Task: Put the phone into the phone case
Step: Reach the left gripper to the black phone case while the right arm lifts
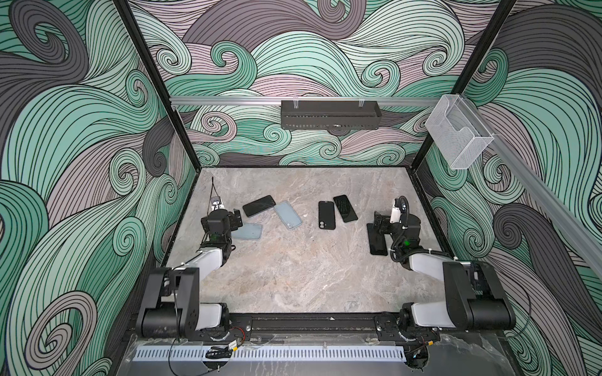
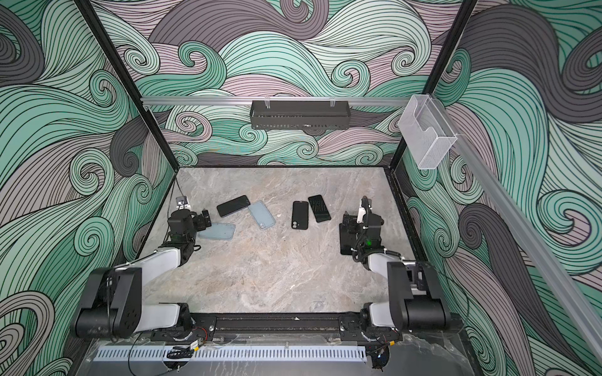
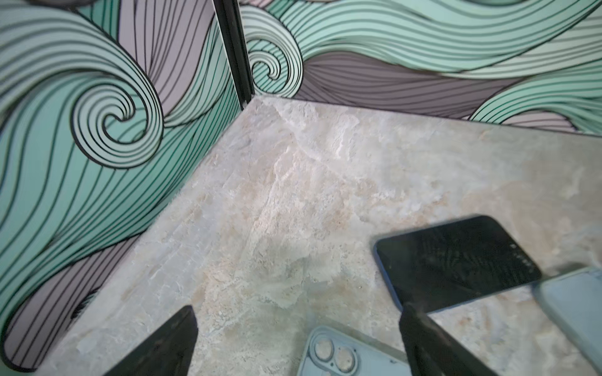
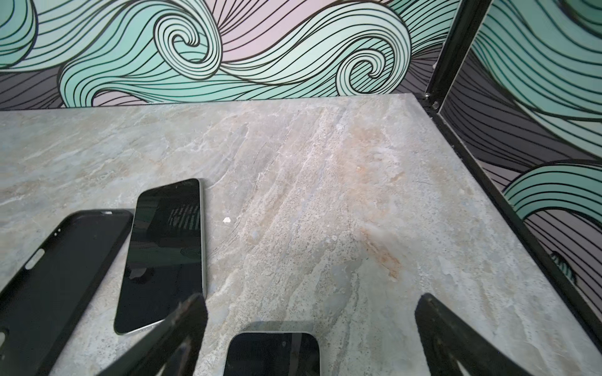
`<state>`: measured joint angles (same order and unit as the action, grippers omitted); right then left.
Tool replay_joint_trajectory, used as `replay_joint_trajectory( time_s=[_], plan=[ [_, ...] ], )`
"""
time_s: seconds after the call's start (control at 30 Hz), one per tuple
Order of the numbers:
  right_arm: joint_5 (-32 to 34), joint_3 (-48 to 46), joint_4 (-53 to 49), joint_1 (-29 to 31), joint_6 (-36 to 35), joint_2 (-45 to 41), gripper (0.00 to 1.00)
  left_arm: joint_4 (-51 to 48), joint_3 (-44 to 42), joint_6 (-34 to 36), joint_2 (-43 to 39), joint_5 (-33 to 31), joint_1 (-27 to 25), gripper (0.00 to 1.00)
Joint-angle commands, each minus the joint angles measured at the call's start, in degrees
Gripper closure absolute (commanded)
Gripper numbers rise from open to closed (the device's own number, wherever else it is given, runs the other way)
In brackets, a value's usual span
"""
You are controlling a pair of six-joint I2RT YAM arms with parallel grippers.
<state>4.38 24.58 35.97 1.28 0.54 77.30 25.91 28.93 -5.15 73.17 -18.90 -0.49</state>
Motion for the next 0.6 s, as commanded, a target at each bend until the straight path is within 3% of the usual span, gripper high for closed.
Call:
replay_joint_trajectory(
  time_s=[0.0,0.2,0.33,0.57],
  plan=[
    [3.03,3.99,-12.49,0.38,2.39,-5.07,0.01,-12.50,4.89,-2.28,-4.57,-0.16,-0.88,0.01],
    [2.61,12.00,-32.17,3.20,2.45,-11.24,0.03,-25.55,9.80,-5.04,-8.12,5.41,-4.78,0.01],
    [2.29,17.58,-43.50,5.15,3.13,-12.48,0.04,-35.73,15.23,-5.73,-7.48,7.10,-11.26,0.02],
    [0.82,23.48,-53.89,8.32,4.59,-13.05,0.06,-43.63,23.38,-11.52,-2.24,14.89,-19.92,0.07]
  ],
)
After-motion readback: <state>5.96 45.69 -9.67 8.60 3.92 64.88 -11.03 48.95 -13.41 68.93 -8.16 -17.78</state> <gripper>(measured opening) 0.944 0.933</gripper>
